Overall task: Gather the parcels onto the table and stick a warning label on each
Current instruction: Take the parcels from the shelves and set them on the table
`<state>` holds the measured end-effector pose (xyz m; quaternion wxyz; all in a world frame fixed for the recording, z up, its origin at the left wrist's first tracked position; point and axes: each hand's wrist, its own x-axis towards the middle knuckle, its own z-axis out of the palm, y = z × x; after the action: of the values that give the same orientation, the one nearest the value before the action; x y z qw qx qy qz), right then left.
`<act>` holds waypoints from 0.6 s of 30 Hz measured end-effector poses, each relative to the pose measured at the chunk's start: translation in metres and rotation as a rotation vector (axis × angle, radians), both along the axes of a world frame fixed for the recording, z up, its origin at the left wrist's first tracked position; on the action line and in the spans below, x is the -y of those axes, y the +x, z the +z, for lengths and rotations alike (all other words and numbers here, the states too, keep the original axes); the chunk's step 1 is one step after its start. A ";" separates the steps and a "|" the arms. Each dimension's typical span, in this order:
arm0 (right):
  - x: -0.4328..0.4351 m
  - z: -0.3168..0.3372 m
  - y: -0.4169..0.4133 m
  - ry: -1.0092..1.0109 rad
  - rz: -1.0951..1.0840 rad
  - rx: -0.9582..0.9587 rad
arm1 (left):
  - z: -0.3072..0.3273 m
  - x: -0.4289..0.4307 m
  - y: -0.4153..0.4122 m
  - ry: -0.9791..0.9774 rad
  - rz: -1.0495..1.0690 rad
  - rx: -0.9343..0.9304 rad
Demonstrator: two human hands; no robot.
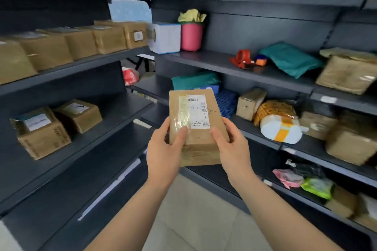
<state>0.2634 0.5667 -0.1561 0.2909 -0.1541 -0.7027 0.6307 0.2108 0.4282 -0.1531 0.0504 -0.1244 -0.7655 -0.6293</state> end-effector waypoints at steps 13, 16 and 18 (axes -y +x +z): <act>-0.123 -0.031 0.109 -0.214 -0.612 -0.085 | -0.035 -0.191 0.045 0.159 -0.664 0.214; -0.139 -0.035 0.134 -0.212 -0.760 -0.088 | -0.038 -0.225 0.058 0.135 -0.793 0.236; -0.148 -0.038 0.151 -0.206 -0.853 -0.090 | -0.040 -0.246 0.070 0.118 -0.888 0.238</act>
<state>0.4140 0.7147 -0.1937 0.5384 -0.4310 -0.4965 0.5271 0.2811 0.6739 -0.1936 -0.3052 -0.3641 -0.6013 -0.6424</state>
